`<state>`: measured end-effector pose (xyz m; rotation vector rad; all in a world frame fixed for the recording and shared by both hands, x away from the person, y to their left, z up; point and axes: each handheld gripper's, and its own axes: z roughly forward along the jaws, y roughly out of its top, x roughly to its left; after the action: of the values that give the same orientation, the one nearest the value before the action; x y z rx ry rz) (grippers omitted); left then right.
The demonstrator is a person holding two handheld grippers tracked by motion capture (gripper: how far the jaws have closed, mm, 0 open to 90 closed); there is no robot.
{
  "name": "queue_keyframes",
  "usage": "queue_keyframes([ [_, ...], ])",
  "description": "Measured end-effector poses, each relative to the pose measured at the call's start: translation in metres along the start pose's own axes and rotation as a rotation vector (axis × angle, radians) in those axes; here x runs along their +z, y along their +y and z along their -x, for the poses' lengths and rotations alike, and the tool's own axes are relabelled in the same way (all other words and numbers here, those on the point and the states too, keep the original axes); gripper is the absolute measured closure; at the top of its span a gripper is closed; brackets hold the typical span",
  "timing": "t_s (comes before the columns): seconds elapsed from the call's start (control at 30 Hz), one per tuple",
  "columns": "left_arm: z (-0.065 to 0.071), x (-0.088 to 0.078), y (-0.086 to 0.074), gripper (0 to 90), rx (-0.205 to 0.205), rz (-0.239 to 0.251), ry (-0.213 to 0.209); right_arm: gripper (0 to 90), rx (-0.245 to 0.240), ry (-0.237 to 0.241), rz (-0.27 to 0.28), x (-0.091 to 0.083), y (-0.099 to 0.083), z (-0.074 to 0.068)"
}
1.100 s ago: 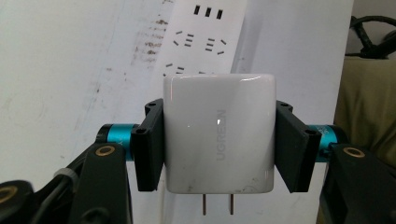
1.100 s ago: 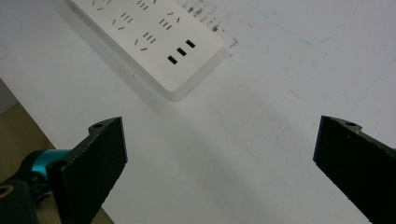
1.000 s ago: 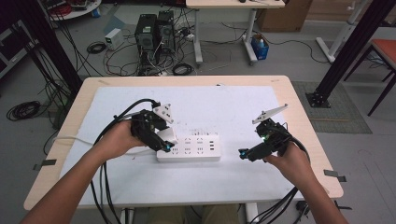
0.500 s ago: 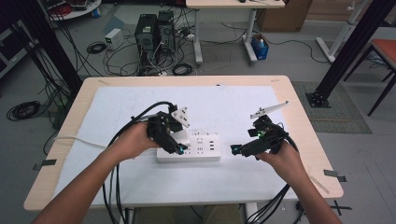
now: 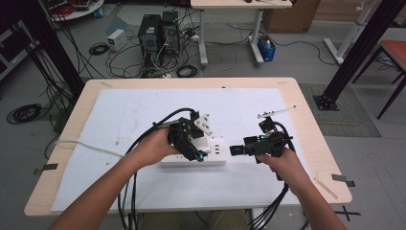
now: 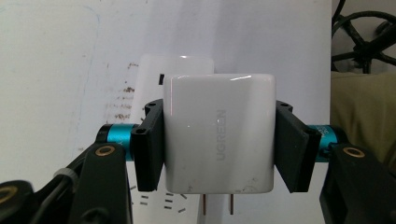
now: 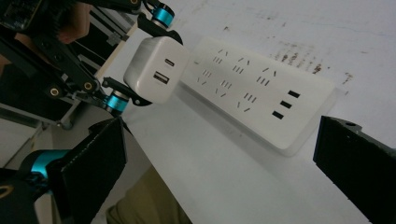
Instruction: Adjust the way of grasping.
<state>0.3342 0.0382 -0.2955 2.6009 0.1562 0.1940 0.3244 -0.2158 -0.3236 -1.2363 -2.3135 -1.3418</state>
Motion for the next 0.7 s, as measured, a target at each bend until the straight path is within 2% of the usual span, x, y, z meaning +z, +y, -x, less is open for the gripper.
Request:
queue_keyframes([
  [0.43, 0.001, 0.004, 0.011, 42.6, 0.021, 0.018, -0.003, 2.1, 0.083, 0.072, -0.001, 0.009, 0.001, 0.004],
  [0.7, 0.002, 0.006, 0.015, 42.5, 0.03, 0.024, -0.005, 3.0, 0.17, 0.16, -0.004, 0.02, 0.004, 0.005],
])
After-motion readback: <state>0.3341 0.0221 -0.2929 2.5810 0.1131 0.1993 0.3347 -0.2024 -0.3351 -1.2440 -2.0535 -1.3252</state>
